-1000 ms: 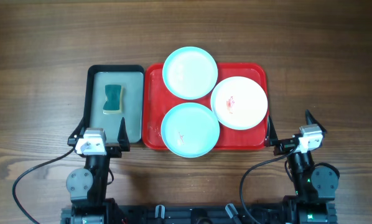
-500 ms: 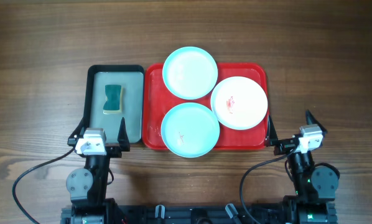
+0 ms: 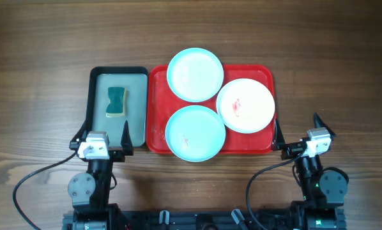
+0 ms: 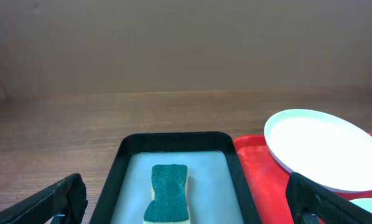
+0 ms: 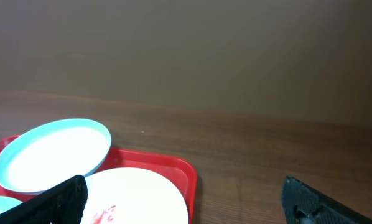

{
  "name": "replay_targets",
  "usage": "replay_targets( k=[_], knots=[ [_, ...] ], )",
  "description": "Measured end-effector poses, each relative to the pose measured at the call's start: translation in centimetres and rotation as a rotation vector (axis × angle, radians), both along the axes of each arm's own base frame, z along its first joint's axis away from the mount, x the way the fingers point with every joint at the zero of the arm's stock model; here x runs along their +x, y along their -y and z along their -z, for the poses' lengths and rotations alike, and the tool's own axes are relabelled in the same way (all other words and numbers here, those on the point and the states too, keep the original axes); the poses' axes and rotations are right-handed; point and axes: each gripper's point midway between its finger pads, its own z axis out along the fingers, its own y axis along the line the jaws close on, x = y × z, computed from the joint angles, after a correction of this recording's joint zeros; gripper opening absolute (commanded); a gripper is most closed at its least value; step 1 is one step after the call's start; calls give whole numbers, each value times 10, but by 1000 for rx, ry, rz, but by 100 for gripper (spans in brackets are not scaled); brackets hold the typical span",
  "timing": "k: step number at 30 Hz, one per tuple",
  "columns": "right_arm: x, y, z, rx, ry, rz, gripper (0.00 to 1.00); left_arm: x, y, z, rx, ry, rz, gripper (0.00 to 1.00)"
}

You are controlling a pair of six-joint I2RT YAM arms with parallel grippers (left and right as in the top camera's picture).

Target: Clean dirty plates on tray and stack at the side

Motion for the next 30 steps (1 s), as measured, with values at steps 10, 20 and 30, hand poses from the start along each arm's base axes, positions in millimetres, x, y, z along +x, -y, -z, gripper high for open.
replay_targets(
  k=[10,20,30],
  knots=[
    [0,0,0,7,-1,0,99,0,0,0,4,0,0,100],
    [-5,-25,-8,108,10,-151,99,0,0,0,-2,0,0,100],
    [-7,-26,-55,117,-49,-150,100,-11,8,-40,-219,-69,21,100]
  ],
)
